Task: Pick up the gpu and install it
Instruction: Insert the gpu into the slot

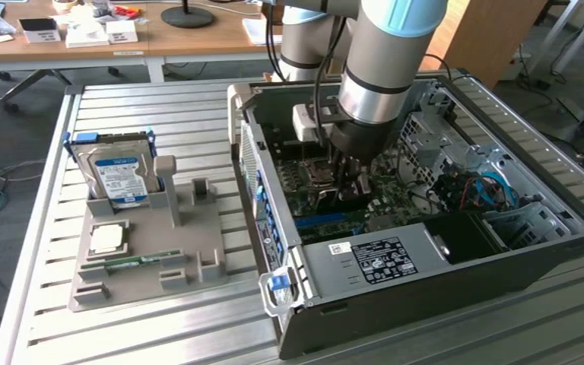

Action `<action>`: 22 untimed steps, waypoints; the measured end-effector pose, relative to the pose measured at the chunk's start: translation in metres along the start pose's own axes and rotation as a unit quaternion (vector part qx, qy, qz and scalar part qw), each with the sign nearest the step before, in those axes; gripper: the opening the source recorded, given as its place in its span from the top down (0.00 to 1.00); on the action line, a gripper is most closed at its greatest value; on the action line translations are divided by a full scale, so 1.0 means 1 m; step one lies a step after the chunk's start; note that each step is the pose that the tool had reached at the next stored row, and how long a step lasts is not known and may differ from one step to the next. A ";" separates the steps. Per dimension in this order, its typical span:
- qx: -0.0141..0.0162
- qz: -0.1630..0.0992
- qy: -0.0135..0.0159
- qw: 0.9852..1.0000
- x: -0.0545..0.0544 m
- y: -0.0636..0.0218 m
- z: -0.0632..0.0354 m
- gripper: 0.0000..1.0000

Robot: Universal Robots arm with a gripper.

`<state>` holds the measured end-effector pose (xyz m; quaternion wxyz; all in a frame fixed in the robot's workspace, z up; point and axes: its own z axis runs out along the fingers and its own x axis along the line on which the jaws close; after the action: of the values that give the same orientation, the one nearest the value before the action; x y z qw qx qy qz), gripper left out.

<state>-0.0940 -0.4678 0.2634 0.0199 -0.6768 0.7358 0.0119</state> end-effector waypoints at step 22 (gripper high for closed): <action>0.001 0.008 0.007 1.000 0.000 0.0000 0.0020 0.73</action>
<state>-0.0940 -0.4678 0.2614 0.0151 -0.6710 0.7412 0.0063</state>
